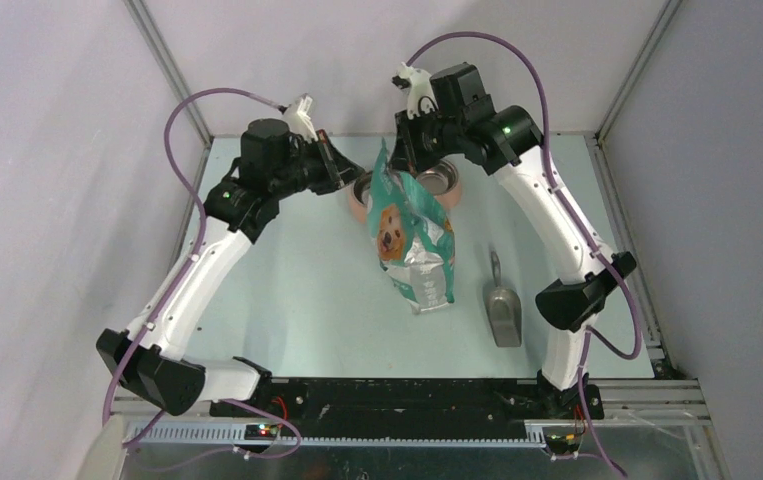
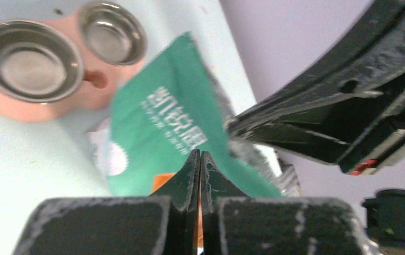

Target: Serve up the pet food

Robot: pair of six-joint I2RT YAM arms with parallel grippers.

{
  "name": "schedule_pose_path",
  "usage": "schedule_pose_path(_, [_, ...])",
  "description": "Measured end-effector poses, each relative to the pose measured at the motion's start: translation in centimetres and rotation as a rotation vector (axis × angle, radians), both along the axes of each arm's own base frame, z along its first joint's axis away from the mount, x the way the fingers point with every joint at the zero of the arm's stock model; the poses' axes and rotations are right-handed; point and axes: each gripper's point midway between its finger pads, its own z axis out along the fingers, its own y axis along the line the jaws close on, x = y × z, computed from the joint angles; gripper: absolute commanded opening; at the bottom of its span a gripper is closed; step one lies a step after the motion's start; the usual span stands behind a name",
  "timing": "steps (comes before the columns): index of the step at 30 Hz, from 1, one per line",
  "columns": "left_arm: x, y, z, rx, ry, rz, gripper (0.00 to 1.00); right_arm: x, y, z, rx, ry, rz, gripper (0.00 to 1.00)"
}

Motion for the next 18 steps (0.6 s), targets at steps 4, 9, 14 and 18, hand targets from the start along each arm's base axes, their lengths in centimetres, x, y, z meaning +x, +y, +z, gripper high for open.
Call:
schedule_pose_path(4, [0.6, 1.7, -0.4, 0.080, -0.008, 0.067, 0.00, 0.5, -2.0, 0.8, -0.104, -0.125, -0.069, 0.00])
schedule_pose_path(9, [0.3, 1.7, -0.7, 0.085, 0.002, 0.054, 0.38, 0.3, -3.2, 1.7, -0.202, -0.236, -0.106, 0.00])
schedule_pose_path(14, [0.1, -0.3, 1.7, -0.016, -0.049, -0.007, 0.64, 0.4, -3.3, 1.6, -0.235, -0.261, -0.108, 0.00])
schedule_pose_path(18, [1.0, -1.8, 3.1, -0.049, -0.081, -0.038, 0.65, 0.1, -3.4, 1.3, -0.236, -0.250, -0.101, 0.05])
